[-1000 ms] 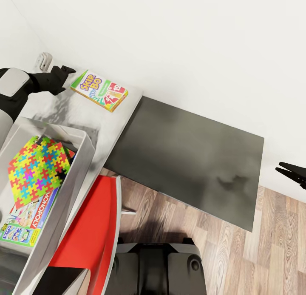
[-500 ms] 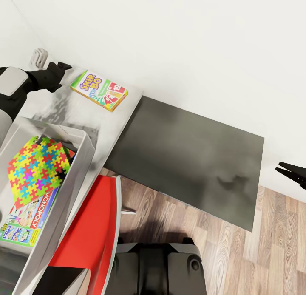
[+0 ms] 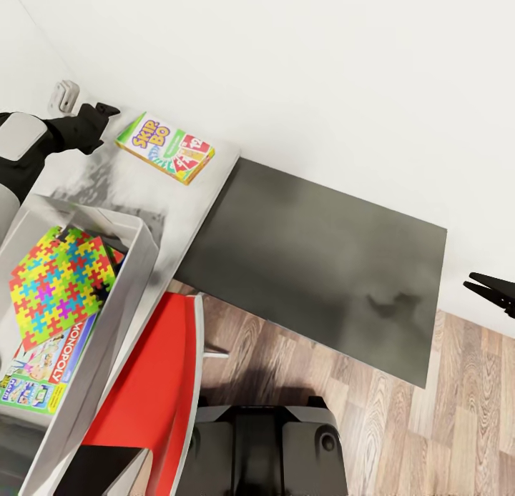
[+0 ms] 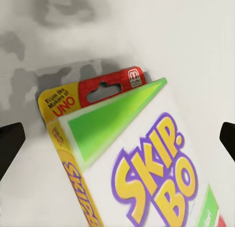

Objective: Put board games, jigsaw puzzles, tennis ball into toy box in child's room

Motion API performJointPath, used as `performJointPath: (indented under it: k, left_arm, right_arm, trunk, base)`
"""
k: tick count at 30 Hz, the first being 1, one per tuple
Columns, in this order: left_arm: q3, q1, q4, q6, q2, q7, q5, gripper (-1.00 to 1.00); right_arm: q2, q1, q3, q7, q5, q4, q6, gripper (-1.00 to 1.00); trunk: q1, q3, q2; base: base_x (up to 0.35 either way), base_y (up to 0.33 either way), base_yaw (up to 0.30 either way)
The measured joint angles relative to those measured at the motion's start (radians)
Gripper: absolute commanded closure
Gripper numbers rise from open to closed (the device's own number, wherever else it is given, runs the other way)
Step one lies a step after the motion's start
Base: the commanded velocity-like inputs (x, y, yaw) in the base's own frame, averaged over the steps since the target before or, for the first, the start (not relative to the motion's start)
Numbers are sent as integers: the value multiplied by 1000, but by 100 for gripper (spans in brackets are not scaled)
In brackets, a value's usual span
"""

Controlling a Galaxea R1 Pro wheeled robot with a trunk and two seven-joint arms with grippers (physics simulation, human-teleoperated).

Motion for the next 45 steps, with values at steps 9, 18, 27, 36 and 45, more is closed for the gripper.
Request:
performJointPath:
  k: [9, 18, 27, 36, 45]
  left_arm:
    - [0, 0, -1, -1, 0, -23, 1, -100]
    - [0, -8, -1, -1, 0, -38, 2, -100]
    - [-1, -14, -3, -1, 0, -42, 3, -100]
    - [-1, -17, -6, -1, -1, -42, 3, -100]
    - [-2, -18, -7, -3, -1, -42, 3, -100]
  right_arm:
    - [0, 0, 0, 0, 0, 0, 0, -100]
    - [0, 0, 0, 0, 0, 0, 0, -100]
    - [0, 0, -1, 2, 0, 0, 0, -100]
    - [0, 0, -1, 3, 0, 0, 0, -100]
    - [0, 0, -1, 3, 0, 0, 1, -100]
  trunk:
    - [0, -13, 0]
    - [0, -24, 0]
    - [0, -27, 0]
    - [0, -28, 0]
    - [0, -28, 0]
  base:
    - [0, 0, 0]
    - [0, 0, 0]
    - [0, 0, 0]
    - [0, 0, 0]
    - [0, 0, 0]
